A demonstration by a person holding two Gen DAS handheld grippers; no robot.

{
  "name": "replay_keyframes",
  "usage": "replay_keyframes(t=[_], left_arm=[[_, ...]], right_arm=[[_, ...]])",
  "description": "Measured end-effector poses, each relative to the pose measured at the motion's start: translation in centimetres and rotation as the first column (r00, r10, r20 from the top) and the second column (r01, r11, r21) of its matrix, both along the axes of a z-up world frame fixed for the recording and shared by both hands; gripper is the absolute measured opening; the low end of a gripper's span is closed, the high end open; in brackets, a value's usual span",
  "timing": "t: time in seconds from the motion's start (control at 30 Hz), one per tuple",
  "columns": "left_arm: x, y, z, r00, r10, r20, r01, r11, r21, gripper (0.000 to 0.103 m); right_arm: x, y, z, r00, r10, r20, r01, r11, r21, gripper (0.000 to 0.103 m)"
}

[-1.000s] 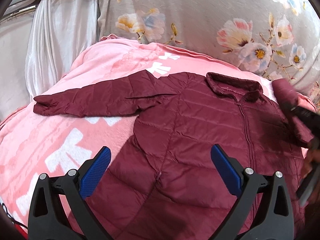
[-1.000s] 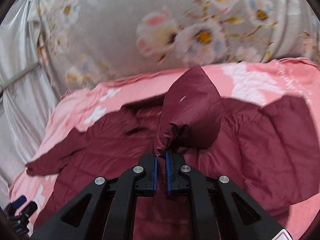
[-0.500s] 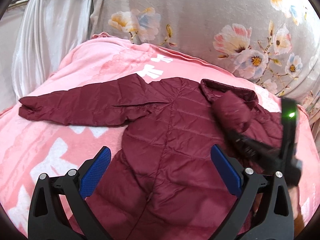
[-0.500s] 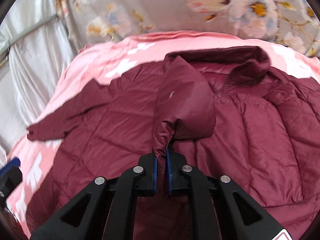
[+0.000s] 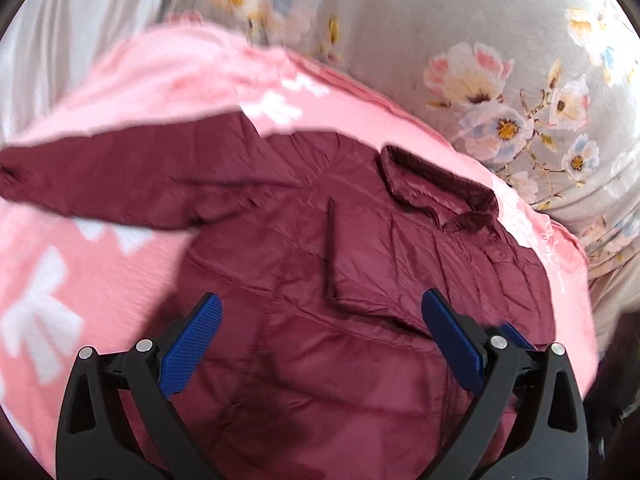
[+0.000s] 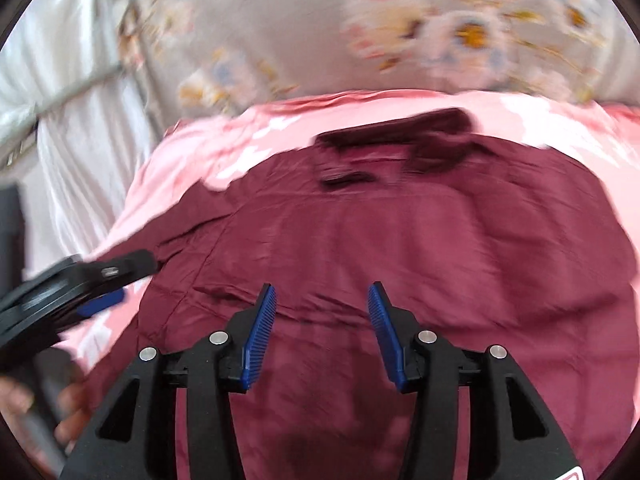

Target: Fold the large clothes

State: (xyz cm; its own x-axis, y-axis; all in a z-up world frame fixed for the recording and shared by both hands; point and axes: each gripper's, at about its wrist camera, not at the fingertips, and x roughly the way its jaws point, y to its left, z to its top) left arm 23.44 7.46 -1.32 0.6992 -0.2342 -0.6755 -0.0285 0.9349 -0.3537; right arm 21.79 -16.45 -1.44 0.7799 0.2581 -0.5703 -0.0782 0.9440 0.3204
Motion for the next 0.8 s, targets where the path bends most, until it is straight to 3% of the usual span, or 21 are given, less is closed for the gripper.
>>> replay_keyframes(t=[0.1,0.23,0.33,0.4,0.47,0.53,0.57,0.6,0.63,0.67,0.73,0.8], left_arm=[[2.9,-0.3,-2.4,0.996,-0.034,-0.086,0.026,0.995,-0.092,0.095],[4.7,-0.7,-4.5,0.987,-0.054,-0.151,0.023,0.980,-0.199,0.074],[5.4,-1.2,-5.2,0.983,-0.063,-0.173,0.024,0.975,-0.222,0.050],[5.7,-1.3,-5.0,0.984,-0.059,-0.168,0.024,0.979,-0.202,0.015],[5.9,-1.0,-4.7,0.986,-0.049,-0.156,0.018,0.981,-0.194,0.007],[6.0,-0.5,-4.0,0.991,-0.036,-0.130,0.013,0.984,-0.177,0.003],[6.0,-0.3,-3.6,0.993,-0.023,-0.113,0.005,0.987,-0.159,0.003],[5.8,0.1,-3.1,0.996,-0.004,-0.088,-0.008,0.991,-0.135,0.002],[5.8,0.4,-2.8,0.997,0.008,-0.071,-0.017,0.993,-0.118,0.002],[5.8,0.5,-2.6,0.998,0.014,-0.061,-0.020,0.994,-0.108,0.002],[5.9,0.8,-2.7,0.998,0.010,-0.060,-0.016,0.995,-0.103,0.002],[6.1,0.4,-3.3,0.998,0.002,-0.069,-0.008,0.997,-0.080,0.002]], right_arm=[[-2.4,-5.4,-0.4,0.991,-0.134,-0.020,0.135,0.989,0.064,0.048],[-3.5,-11.8,-2.0,0.962,-0.262,-0.079,0.272,0.947,0.173,0.049],[-2.9,-15.6,-3.7,0.940,-0.316,-0.133,0.341,0.897,0.282,0.049],[-2.1,-17.0,-4.5,0.932,-0.328,-0.154,0.362,0.868,0.339,0.049],[-1.2,-18.2,-5.0,0.924,-0.346,-0.164,0.382,0.833,0.399,0.049],[-0.4,-19.2,-5.1,0.915,-0.371,-0.157,0.402,0.817,0.413,0.045],[0.0,-19.6,-5.0,0.909,-0.388,-0.154,0.415,0.812,0.411,0.038],[0.2,-19.9,-4.9,0.906,-0.396,-0.150,0.422,0.809,0.409,0.029],[0.6,-20.3,-4.8,0.901,-0.409,-0.145,0.431,0.806,0.407,0.007],[0.7,-20.6,-4.5,0.899,-0.416,-0.138,0.434,0.801,0.413,0.002],[-0.3,-21.1,-3.5,0.899,-0.431,-0.078,0.419,0.796,0.437,0.002],[-1.2,-20.7,-2.3,0.894,-0.447,-0.016,0.415,0.817,0.401,0.002]])
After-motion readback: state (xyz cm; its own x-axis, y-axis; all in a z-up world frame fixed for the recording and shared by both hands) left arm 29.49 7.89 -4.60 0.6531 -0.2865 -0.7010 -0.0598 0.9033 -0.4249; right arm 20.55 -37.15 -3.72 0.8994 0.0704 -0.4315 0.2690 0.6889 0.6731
